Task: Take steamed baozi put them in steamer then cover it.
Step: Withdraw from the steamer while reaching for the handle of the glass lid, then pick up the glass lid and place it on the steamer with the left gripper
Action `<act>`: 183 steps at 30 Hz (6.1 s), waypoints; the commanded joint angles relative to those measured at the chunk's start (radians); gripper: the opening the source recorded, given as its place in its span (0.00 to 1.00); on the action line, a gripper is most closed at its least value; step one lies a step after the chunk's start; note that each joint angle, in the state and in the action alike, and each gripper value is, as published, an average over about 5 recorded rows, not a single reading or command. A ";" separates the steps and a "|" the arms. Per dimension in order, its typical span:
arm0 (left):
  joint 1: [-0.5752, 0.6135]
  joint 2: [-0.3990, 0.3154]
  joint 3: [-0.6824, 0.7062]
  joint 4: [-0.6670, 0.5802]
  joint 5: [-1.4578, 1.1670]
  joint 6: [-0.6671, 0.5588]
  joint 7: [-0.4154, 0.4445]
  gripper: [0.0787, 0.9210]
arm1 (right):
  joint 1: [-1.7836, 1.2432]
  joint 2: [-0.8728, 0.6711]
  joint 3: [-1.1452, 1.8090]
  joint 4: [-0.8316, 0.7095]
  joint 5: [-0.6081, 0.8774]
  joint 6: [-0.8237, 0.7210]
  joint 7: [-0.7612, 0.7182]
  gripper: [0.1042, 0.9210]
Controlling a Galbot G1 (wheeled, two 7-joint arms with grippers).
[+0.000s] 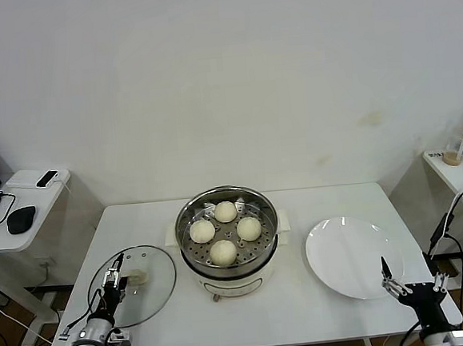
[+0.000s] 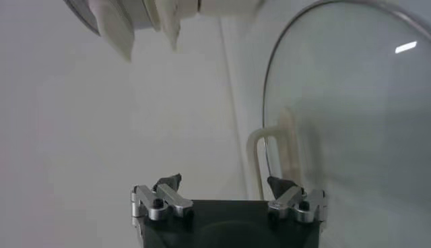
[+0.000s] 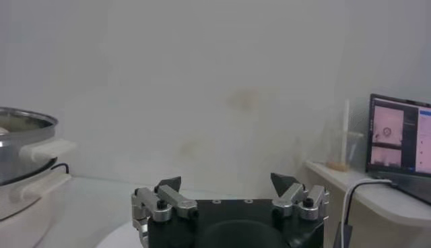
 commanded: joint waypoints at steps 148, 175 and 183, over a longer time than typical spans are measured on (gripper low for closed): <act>-0.300 -0.279 0.545 -0.373 0.110 0.543 0.517 0.07 | 0.009 0.035 -0.206 -0.068 -0.306 -0.008 -0.026 0.88; -0.075 -0.129 0.521 -0.698 -0.048 0.492 0.445 0.63 | 0.006 0.033 -0.216 -0.068 -0.325 -0.012 -0.032 0.88; 0.106 -0.112 0.436 -0.835 -0.428 0.413 0.304 0.86 | -0.004 0.020 -0.223 -0.054 -0.320 -0.011 -0.035 0.88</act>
